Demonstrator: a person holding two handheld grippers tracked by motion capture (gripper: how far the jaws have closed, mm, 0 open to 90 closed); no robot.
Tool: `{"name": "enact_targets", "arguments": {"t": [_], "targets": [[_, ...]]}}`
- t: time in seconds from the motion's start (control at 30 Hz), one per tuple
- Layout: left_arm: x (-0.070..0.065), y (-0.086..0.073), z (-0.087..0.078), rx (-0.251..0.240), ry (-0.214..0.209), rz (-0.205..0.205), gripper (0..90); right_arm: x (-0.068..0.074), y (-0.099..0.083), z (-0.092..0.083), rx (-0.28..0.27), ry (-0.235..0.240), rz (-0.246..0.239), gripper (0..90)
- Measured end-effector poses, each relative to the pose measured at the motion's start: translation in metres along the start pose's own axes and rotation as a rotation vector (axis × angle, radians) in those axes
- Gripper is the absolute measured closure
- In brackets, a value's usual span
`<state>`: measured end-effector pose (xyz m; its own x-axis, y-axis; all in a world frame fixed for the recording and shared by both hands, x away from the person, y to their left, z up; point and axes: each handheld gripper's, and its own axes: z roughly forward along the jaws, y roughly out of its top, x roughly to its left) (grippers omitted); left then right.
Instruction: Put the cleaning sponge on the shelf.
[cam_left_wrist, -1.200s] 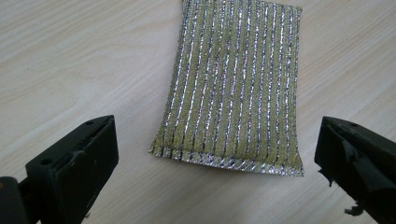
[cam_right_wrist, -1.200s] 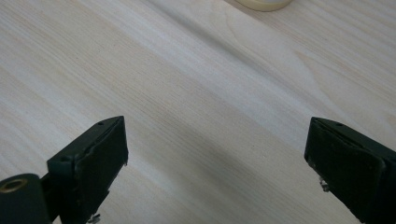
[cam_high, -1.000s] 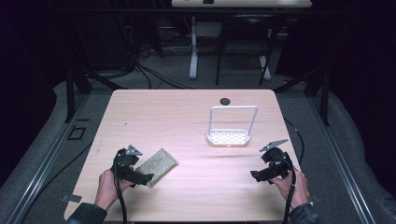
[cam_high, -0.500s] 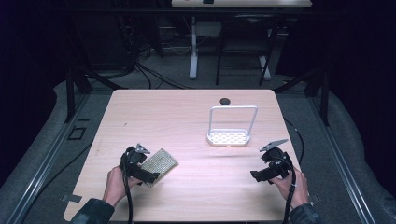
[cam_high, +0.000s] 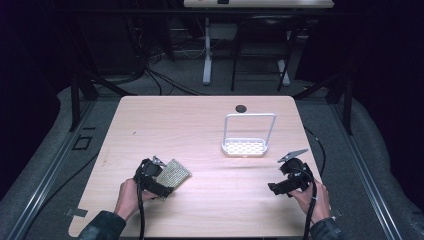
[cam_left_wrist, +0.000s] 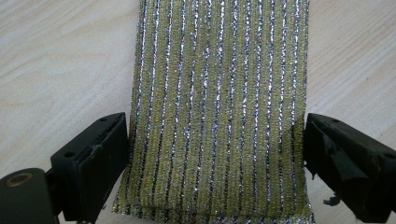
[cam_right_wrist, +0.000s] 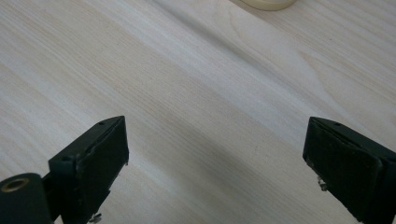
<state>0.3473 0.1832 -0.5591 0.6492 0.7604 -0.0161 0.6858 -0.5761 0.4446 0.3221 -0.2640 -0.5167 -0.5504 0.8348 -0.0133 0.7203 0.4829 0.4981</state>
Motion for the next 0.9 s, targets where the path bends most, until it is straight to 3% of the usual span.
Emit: {"name": "enact_targets", "arguments": {"t": [0.2,0.4,0.9], "targets": [[-0.0046,-0.0001,0.0017,0.014,0.031,0.018,11.3,0.0007,0.0,-0.0005,0.0,0.003,-0.003,6.3],[-0.0053,-0.0003,0.0008,0.015,0.035,0.024,14.9,0.0003,0.0,-0.0009,-0.002,0.003,0.0,6.4],[-0.0031,-0.0016,-0.0043,-0.011,0.06,0.028,44.1,0.0007,-0.0002,-0.0021,-0.002,0.006,-0.002,7.4]]}}
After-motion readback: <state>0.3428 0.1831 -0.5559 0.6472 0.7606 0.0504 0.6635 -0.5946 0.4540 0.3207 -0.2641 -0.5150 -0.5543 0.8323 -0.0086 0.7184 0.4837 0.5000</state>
